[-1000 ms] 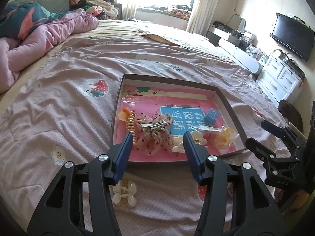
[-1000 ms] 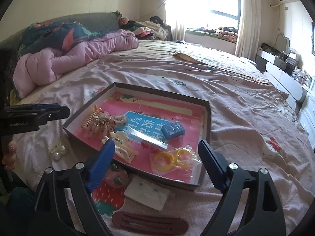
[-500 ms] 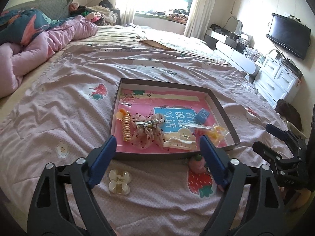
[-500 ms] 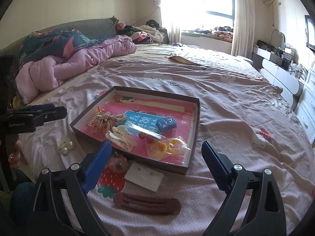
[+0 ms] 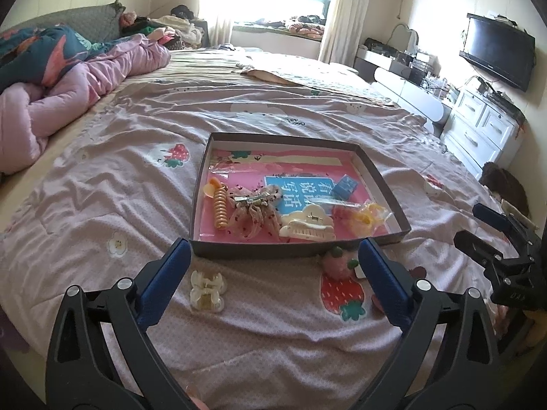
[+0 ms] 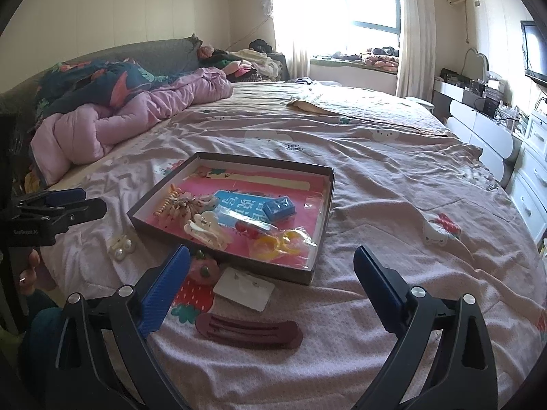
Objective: Organize jewelry
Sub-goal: 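Grasp the pearl butterfly claw clip with the left gripper while the right grasps the white earring card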
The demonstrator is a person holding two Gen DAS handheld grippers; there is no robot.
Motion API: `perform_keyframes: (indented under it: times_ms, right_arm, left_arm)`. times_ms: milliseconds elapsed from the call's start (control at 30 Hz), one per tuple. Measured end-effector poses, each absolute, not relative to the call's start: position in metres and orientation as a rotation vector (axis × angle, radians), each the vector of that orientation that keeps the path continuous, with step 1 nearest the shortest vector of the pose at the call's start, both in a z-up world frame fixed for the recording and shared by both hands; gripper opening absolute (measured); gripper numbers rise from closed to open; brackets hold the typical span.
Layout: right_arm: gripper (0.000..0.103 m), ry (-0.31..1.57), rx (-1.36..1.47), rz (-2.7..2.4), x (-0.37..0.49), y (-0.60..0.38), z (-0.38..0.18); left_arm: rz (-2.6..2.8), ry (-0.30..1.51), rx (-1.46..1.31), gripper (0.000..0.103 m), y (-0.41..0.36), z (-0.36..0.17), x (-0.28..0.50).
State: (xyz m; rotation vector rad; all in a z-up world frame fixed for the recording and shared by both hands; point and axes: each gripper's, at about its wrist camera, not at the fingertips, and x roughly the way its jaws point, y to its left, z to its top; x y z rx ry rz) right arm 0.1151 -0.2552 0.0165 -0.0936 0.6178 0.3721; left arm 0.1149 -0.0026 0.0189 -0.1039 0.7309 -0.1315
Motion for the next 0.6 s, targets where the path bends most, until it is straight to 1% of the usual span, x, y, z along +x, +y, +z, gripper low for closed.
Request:
perform_keyframes:
  times_ms: [600]
  right_arm:
    - [0.094,0.628,-0.127,0.385,0.088,-0.266,0.008]
  left_arm:
    - [-0.119,0.769,-0.082,0.090,-0.006,0.008,0.092]
